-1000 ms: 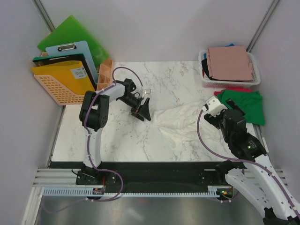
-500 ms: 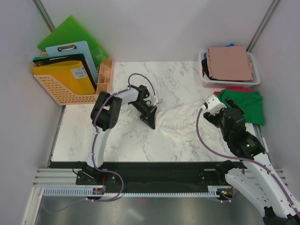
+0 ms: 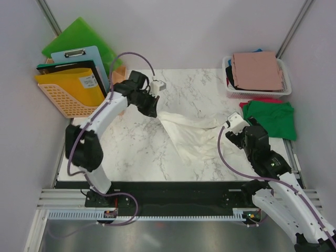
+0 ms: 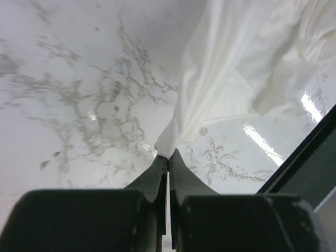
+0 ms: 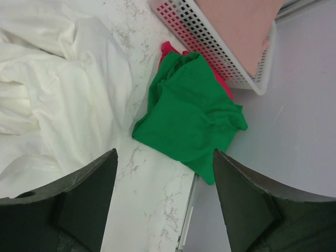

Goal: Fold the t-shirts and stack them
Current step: Move the tshirt to the center of the board

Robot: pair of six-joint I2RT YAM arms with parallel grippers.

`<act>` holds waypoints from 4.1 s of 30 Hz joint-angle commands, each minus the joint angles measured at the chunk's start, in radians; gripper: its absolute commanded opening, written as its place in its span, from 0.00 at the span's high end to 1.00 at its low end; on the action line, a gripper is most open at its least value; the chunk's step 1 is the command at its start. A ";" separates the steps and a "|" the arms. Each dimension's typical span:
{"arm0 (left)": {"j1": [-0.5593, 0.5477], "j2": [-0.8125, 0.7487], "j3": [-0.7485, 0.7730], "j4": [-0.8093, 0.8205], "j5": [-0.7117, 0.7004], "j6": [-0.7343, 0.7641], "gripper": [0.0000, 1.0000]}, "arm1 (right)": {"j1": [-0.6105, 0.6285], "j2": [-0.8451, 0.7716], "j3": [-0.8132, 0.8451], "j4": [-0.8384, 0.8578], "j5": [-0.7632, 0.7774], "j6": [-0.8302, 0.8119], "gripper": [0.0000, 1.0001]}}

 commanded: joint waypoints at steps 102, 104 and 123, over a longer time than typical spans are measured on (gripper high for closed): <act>0.318 -0.840 -0.119 -0.083 0.040 0.016 0.98 | 0.102 0.386 0.622 0.035 -0.441 0.214 1.00; 0.320 -0.854 -0.064 -0.072 0.060 -0.002 0.98 | 0.099 0.306 0.658 -0.009 -0.415 0.209 1.00; 0.386 -1.109 0.250 -0.140 -0.001 0.051 0.98 | -0.030 0.016 0.876 -0.224 -0.432 0.166 1.00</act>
